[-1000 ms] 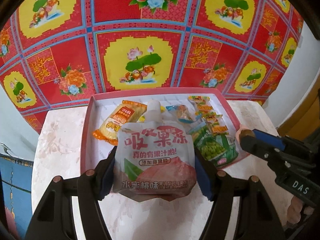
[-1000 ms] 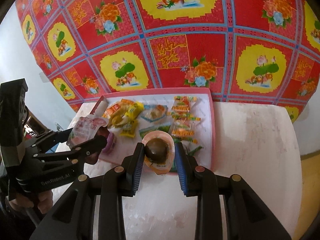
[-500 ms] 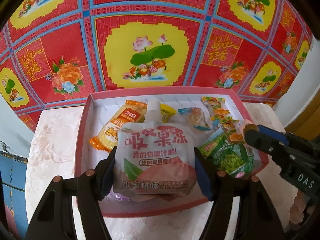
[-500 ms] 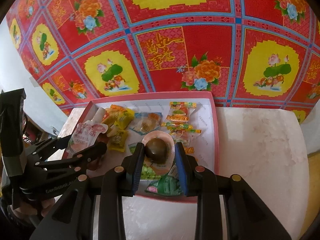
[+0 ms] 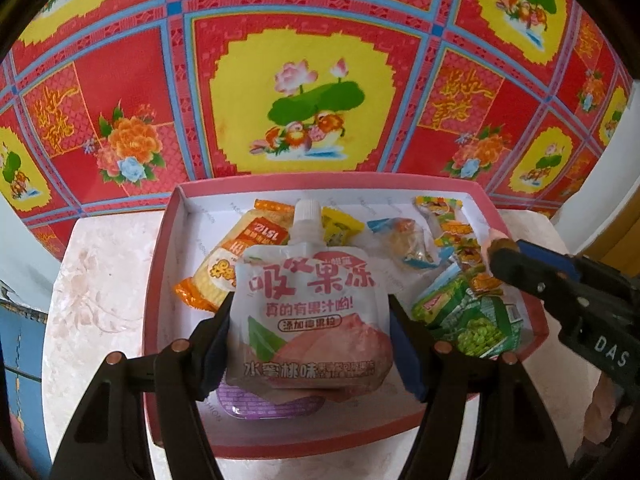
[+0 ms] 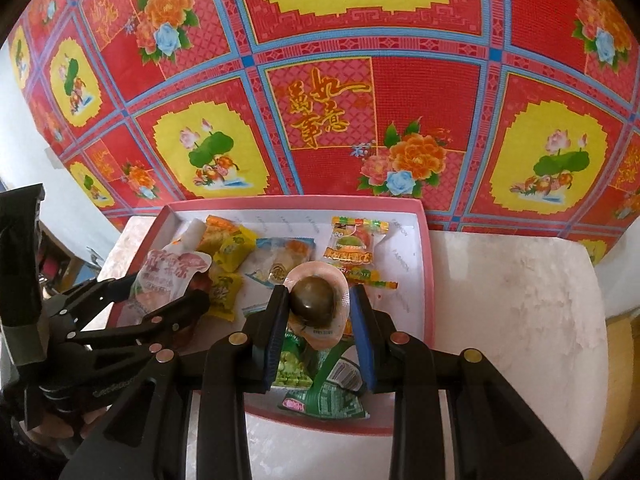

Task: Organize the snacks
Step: 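Open both tools to release the pouch and cup into the tray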

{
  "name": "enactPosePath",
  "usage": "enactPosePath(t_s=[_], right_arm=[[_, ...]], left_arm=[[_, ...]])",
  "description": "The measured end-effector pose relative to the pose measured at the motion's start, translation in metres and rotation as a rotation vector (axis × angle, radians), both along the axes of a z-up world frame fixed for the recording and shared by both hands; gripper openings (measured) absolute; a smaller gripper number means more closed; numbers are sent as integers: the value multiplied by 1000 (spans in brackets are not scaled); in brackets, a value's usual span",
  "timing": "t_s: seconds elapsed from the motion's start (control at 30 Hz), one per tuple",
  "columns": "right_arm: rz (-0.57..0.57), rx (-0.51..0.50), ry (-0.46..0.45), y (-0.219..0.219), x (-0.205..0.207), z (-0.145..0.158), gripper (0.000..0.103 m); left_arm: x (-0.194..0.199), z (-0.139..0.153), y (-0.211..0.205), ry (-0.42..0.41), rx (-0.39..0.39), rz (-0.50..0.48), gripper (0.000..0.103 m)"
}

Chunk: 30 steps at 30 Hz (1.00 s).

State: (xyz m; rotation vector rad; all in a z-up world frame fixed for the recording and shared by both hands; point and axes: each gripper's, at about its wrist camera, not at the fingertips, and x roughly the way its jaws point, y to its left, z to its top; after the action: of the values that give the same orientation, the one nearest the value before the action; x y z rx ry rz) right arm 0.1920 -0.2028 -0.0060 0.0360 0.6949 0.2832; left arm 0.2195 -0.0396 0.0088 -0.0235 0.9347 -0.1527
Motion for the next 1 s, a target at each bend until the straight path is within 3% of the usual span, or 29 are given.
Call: enactPosePath(t_s=[0.5,0.73,0.83,0.9,1.0], right_arm=[[-22,76,45,-6,18,-19,34],[-48,107,-5,-21,-3,-4,51],[-49,110,-22,-25,-13,1,56],[-46,112,-35,-28,-21,4,59],[-53,131,-44,-31,-31,3,64]], left_arm=[[5,-2,-4,-2,6,2,73],[-1,1,-5,4,-33,26,77],[-10,8,-5,-12,-34,33,83],[-16,14,-5,-31,-34,38,92],[-27,22,-5,-55,-42,44,94]])
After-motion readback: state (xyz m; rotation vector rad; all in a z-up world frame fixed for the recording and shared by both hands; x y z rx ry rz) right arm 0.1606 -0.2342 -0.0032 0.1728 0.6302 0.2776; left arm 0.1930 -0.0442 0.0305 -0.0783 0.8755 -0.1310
